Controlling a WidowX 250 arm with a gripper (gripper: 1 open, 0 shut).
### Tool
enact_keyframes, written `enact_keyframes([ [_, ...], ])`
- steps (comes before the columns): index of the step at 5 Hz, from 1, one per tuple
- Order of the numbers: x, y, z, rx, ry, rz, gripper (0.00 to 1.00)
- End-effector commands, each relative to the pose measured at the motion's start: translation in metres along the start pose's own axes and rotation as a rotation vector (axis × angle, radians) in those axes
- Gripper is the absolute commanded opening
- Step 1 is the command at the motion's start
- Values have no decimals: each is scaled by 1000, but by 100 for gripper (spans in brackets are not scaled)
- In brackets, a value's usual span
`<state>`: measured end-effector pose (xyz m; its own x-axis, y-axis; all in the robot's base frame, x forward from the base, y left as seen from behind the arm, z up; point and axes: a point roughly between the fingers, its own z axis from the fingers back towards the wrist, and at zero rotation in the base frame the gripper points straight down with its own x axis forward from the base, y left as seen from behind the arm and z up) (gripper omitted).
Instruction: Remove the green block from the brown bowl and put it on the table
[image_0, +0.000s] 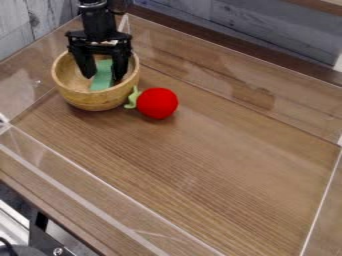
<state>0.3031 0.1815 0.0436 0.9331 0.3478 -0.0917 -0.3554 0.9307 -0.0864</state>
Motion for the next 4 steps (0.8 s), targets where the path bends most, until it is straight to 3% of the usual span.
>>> enact_keyframes([
  [1,0,7,12,21,-43,-18,100],
  [2,-1,8,9,29,-39,-51,100],
  [4,-7,-1,25,39,-42,-29,100],
])
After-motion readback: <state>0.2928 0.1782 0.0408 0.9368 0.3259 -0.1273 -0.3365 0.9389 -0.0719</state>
